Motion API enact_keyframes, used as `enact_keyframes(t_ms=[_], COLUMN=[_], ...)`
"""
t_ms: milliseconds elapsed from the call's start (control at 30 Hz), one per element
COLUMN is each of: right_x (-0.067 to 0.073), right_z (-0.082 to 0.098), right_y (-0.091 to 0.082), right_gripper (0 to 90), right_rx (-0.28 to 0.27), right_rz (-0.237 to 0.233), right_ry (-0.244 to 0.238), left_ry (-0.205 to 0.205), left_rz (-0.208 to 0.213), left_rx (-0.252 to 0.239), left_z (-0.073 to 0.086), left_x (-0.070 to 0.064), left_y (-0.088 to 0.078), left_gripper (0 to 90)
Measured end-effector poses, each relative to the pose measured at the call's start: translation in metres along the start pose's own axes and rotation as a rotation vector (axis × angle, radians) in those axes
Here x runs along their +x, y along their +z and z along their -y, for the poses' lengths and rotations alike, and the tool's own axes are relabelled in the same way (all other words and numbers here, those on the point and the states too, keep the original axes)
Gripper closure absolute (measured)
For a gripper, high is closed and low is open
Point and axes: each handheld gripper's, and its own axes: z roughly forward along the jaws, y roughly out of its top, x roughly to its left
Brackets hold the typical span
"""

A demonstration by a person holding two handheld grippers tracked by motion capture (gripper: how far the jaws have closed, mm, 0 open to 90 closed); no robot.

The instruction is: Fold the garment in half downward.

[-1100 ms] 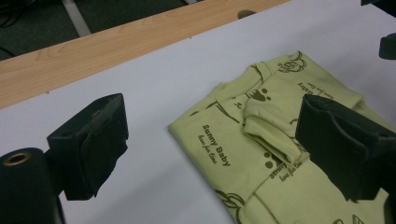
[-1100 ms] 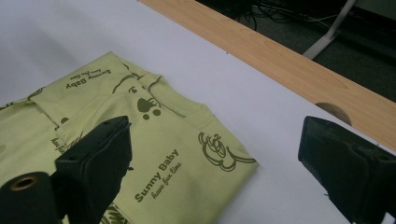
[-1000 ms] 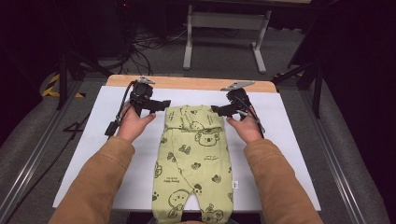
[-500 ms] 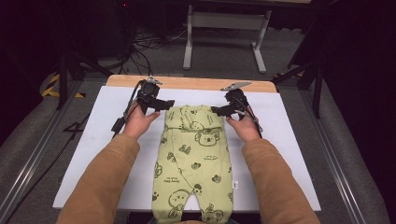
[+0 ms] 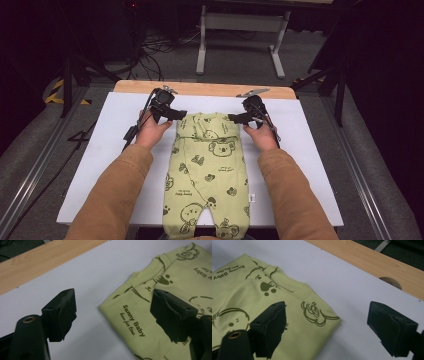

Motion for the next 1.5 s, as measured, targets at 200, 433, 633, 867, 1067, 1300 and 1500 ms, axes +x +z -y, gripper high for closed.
enact_keyframes(t_ms=[200,433,633,867,1067,1300,1500], right_x=[-0.004,-0.005,-0.006,-0.003,-0.004,-0.001,0.003], right_z=[0.004,0.006,0.009,0.011,0.012,0.012,0.010], right_y=[0.009,0.020,0.029,0.035,0.036,0.036,0.035], right_gripper=[22.5,30.6,34.6,39.6,40.1,46.4,64.1], right_rx=[0.017,0.056,0.107,0.146,0.142,0.147,0.154], right_rz=[-0.017,-0.017,0.015,0.014,0.007,0.004,-0.038], right_ry=[0.017,0.023,0.023,0.019,0.041,0.037,0.012], left_ry=[-0.008,-0.079,-0.088,-0.121,-0.088,-0.070,-0.058], left_rz=[0.007,-0.008,-0.001,0.011,-0.035,-0.021,0.008], left_rx=[0.037,0.096,0.129,0.186,0.206,0.194,0.186], left_z=[0.003,0.009,0.012,0.015,0.014,0.013,0.013], left_x=[0.002,0.010,0.011,0.011,0.004,0.000,-0.003], left_y=[0.012,0.024,0.031,0.040,0.042,0.042,0.041], left_gripper=[26.6,31.2,31.7,33.7,34.6,48.7,60.4])
